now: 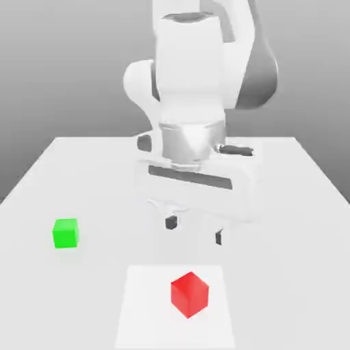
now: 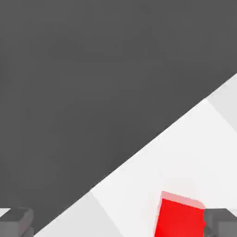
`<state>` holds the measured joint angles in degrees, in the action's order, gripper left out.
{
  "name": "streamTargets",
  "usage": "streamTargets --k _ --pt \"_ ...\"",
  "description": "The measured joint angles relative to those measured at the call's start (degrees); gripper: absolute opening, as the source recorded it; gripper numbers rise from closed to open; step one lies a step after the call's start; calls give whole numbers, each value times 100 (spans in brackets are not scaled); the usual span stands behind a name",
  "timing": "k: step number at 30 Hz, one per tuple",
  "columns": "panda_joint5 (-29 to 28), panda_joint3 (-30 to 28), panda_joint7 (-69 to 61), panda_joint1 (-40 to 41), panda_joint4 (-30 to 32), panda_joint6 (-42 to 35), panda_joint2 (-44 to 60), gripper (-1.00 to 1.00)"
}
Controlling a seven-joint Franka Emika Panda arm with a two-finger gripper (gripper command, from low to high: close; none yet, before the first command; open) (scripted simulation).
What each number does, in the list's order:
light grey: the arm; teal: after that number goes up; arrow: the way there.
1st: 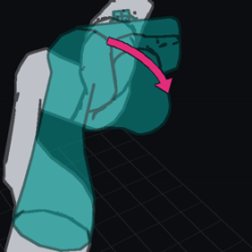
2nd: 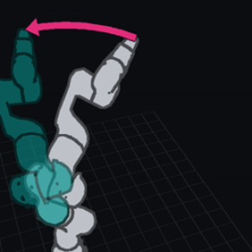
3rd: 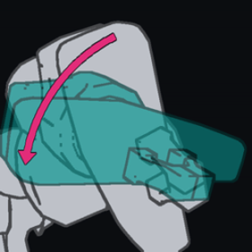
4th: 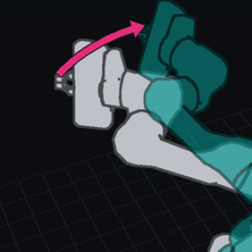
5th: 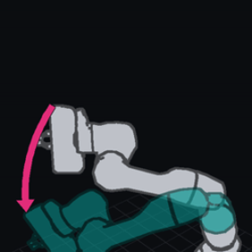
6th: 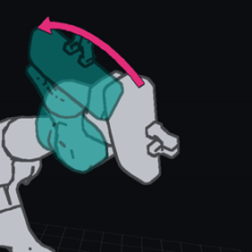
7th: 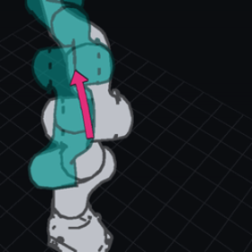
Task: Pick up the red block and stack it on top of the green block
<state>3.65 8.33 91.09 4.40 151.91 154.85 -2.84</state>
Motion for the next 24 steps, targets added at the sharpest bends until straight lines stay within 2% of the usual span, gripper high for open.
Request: streamTargets --k 3,8,9,16,22,24 --pt "-435 -103 900 -65 234 372 617 0" --pt "-856 -378 1325 -259 144 1216 1653 0" --pt "-899 -434 1361 -305 120 1362 1825 -100" --pt "-913 -443 1374 -312 117 1394 1850 -100" --pt "-519 -304 1055 -211 289 487 766 -100" --pt "-510 -479 771 159 403 338 497 -100"
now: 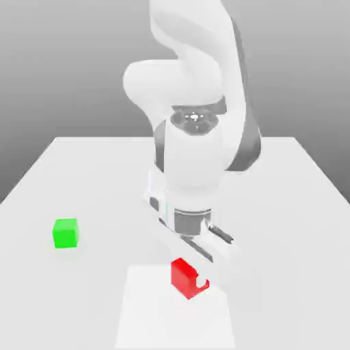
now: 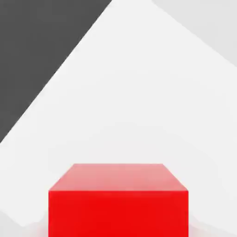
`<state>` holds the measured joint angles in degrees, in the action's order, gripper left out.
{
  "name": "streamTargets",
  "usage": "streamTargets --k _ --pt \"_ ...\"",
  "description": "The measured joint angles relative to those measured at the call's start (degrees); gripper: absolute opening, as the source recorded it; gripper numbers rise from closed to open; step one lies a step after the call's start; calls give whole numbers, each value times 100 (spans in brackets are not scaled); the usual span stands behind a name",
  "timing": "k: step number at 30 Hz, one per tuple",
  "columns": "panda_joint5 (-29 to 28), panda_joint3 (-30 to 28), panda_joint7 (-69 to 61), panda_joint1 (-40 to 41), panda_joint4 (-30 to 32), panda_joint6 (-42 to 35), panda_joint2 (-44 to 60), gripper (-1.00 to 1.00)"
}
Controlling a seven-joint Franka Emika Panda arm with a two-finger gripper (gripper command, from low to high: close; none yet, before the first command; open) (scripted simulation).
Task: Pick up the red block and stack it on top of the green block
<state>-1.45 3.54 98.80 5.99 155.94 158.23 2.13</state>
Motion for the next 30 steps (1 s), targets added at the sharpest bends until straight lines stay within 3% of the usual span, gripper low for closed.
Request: streamTargets --k 18,22,26,27,30 --pt "-975 -2270 -2644 2870 1226 -480 -1736 -100" --pt "-666 -2458 -2969 2764 1240 82 -1187 -100" --pt "3 -2480 -3432 2541 1229 815 -412 -100" --pt "216 -2463 -3579 2517 1228 978 -237 100" --pt "215 -2464 -3579 2442 1228 978 -237 100"
